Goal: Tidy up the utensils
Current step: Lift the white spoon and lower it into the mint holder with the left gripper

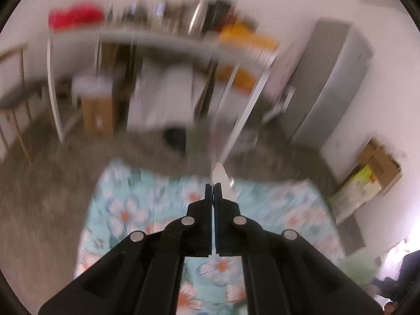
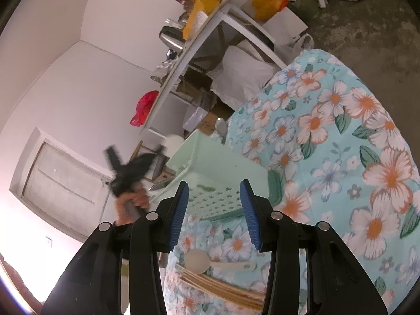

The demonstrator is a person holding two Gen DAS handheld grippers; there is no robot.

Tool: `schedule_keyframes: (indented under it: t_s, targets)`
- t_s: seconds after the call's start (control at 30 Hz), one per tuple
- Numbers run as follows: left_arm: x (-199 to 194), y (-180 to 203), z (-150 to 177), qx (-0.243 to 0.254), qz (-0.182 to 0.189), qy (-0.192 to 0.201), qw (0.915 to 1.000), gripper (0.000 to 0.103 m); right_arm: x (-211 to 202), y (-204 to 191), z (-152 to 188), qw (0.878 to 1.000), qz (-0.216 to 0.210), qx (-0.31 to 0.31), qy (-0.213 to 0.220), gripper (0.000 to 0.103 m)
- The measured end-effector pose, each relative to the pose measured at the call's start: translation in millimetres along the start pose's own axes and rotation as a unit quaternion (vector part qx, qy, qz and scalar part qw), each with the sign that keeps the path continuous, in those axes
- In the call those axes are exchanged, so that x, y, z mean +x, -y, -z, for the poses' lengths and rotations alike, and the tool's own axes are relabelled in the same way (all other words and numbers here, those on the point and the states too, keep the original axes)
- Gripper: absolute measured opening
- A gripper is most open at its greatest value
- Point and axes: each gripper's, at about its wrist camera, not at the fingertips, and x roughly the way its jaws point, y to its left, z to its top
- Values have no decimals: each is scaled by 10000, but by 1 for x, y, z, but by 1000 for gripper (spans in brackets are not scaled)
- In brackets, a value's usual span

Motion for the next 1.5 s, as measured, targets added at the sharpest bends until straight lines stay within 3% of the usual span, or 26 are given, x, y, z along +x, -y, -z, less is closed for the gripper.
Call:
schedule_keyframes:
  t_s: [0.1,0.23,0.53,0.73,1.03,1.17,1.33,1.5]
  targets:
    - [-65,23,-8,186,222,940,9951,0,-3,-6,4,10000,-20,-37,26,41]
    - [-112,48,0,477,191,1617,9855,0,-4,-13,10,9999,-86,-61,19,41]
    - [-116,77,43,935,-76,2102,9732,0,-6,-16,19,9999,-61,-97,-58,41]
    - [-110,88,75,1503,-537,2515,9546,0,-11,-12,25,10000,-19,-44,-55,41]
    - [-95,93,114,1718,-442,2327,9562,1,-16,-11,27,10000,-17,-36,-31,41]
    - [-96,88,126,1638,-258,2116,9632,3,-19,-13,26,10000,1,-63,-7,41]
    - [-96,77,132,1417,-48,1845,9726,22,-21,-14,23,10000,16,-93,17,41]
    - [-93,70,137,1242,50,1653,9784,26,-19,-15,20,9999,21,-147,14,41]
